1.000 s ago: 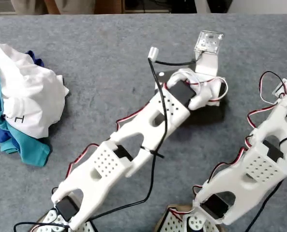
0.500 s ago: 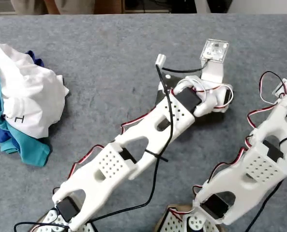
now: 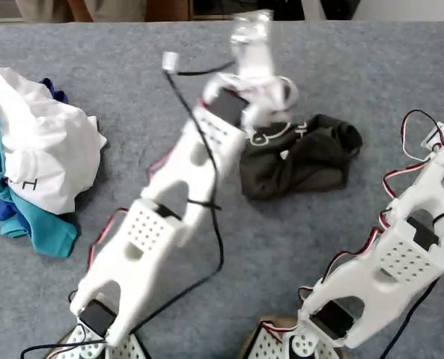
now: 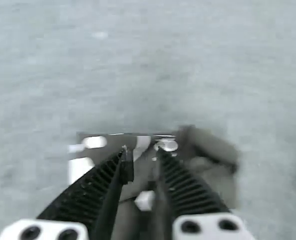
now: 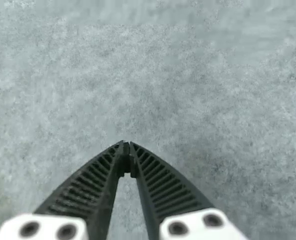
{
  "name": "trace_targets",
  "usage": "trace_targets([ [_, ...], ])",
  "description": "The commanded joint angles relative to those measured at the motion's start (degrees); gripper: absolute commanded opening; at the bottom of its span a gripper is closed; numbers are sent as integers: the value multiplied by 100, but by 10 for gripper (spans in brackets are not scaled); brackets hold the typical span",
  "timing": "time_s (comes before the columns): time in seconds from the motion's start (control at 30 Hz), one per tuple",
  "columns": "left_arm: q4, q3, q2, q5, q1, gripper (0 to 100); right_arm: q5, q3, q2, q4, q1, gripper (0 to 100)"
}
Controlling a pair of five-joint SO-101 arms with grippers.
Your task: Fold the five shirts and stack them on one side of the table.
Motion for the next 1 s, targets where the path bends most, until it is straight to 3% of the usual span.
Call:
trace_targets([
  [0.0, 791, -273, -277, -62, -167, 19, 809, -673, -251, 1301, -470, 6],
  [0.13, 1371, -308, -136, -237, 79, 19, 1811, -1851, -664, 3499, -1007, 9],
  [0.27, 1424, -325, 189, -431, 185, 19, 3051, -3204, -725, 5275, -1842, 9],
  [0.37, 1363, -334, 374, -422, 53, 19, 3525, -3820, -497, 6154, -2387, 9],
  [0.63, 369, -325, 998, 9, -18, 19, 3569, -4453, 769, 6136, -2519, 5],
  [0.97, -53, -325, 1727, 149, -193, 19, 3569, -5798, 2598, 4325, -1859, 5],
])
